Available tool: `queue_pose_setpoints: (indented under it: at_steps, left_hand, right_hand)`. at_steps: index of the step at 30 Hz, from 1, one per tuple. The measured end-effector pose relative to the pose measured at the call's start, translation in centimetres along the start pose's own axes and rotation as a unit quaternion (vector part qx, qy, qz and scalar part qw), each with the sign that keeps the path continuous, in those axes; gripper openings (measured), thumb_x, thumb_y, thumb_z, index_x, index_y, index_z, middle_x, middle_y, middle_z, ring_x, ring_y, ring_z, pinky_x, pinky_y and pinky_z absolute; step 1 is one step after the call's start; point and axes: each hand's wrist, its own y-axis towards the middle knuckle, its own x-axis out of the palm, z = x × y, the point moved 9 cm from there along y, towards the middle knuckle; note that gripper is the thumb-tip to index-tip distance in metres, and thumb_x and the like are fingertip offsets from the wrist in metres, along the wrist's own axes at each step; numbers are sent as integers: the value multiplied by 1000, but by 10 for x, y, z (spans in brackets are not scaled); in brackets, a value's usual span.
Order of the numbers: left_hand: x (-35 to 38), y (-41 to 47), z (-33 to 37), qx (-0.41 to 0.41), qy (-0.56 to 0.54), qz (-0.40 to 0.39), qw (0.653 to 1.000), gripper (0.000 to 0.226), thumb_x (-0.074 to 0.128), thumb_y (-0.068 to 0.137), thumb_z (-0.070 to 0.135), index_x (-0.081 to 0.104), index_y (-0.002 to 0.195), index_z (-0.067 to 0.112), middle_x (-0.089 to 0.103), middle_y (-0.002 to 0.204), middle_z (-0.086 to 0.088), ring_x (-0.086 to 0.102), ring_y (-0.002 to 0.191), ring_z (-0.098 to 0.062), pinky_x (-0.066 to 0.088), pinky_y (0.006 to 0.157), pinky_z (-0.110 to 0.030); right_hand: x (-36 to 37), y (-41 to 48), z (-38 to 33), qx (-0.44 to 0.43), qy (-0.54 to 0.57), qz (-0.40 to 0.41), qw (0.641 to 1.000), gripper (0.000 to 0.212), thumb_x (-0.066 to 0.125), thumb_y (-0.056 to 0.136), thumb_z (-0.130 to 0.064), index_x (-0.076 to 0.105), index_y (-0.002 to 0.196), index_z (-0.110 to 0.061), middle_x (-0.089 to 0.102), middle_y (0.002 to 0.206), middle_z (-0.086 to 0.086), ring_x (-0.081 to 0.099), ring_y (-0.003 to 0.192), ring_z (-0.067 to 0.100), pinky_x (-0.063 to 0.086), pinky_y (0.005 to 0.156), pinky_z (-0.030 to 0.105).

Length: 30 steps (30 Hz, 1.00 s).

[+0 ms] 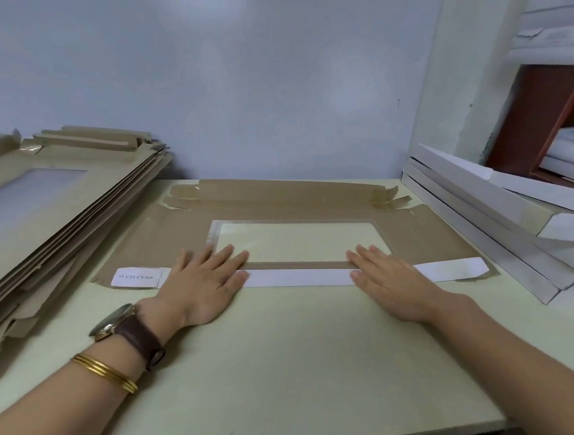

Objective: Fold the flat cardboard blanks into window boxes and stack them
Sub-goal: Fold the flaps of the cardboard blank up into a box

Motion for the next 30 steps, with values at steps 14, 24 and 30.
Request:
queue_pose_setpoints:
  at_steps: [14, 24, 30]
  left_hand:
    - [7, -5, -66, -66, -47, -25, 996, 54, 7, 96, 60, -2, 148, 49, -6, 161, 14, -10, 148, -12, -5, 118, -42]
    - [-13, -13, -57, -114, -21, 74, 991, 53, 11, 98, 54, 17, 150, 43, 13, 160, 2, -4, 148, -23, -9, 115, -49]
    - [-40, -33, -7, -88, 15, 183, 979, 60, 18, 93, 52, 31, 145, 27, 19, 152, -12, 12, 139, -33, 13, 113, -45]
  right_hand:
    - [-15, -27, 93, 94, 41, -16, 995, 51, 20, 99, -57, 13, 149, -50, 2, 162, -12, -6, 149, 7, 5, 120, 35]
    - [-14, -32, 94, 118, 33, -6, 992, 53, 19, 98, -60, 12, 149, -50, 3, 163, -11, -5, 150, 10, 10, 120, 39]
    - [-11, -48, 80, 156, -7, -8, 988, 56, 11, 97, -60, 10, 152, -45, 6, 163, -4, 1, 150, 17, 13, 120, 42]
